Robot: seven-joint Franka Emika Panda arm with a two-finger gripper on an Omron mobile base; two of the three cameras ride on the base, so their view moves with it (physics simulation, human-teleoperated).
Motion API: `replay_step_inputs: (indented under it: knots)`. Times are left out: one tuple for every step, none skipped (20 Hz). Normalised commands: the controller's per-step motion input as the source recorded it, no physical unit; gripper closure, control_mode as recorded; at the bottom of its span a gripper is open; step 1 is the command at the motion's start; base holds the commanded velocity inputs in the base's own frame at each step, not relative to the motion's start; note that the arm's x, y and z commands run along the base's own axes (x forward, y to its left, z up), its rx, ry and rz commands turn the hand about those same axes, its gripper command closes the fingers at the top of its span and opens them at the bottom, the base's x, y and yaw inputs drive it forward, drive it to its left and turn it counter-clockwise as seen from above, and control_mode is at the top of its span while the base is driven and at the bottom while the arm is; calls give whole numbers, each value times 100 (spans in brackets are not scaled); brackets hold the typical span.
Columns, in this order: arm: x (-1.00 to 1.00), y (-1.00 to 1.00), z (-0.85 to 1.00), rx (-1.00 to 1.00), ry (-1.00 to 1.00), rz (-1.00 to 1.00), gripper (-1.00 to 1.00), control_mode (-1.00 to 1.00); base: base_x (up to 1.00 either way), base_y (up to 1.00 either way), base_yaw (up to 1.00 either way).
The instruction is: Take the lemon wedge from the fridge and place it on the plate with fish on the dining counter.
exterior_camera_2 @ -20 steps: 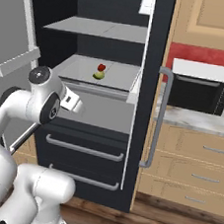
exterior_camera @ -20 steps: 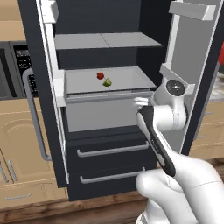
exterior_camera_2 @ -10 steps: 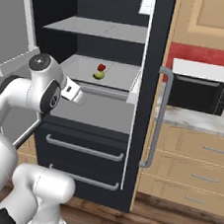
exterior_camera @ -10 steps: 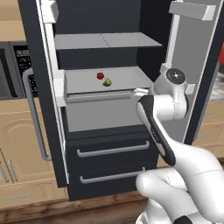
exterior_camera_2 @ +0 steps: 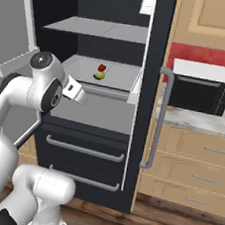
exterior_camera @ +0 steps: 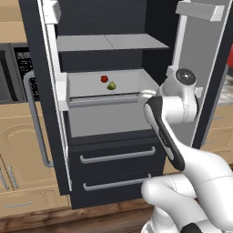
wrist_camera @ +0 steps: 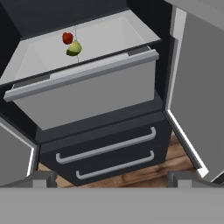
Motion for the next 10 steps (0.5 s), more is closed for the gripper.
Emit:
replay_step_inputs:
  knots:
    - [0, 0, 0, 0, 0, 0, -100, -100, 0, 0, 0]
    - [0, 0, 0, 0, 0, 0, -100, -100, 0, 0, 0]
    - [0, 0, 0, 0, 0, 0, -100, -100, 0, 0, 0]
    - [0, 0, 0, 0, 0, 0, -100, -100, 0, 0, 0]
    - [0, 0, 0, 0, 0, 0, -100, -100, 0, 0, 0]
    - [0, 0, 0, 0, 0, 0, -100, -100, 0, 0, 0]
    - [0, 0, 0, 0, 0, 0, -100, -100, 0, 0, 0]
    - [0, 0, 0, 0, 0, 0, -100, -100, 0, 0, 0]
    - [0, 0, 0, 0, 0, 0, -100, -100, 0, 0, 0]
    - [0, 0, 0, 0, 0, 0, -100, -100, 0, 0, 0]
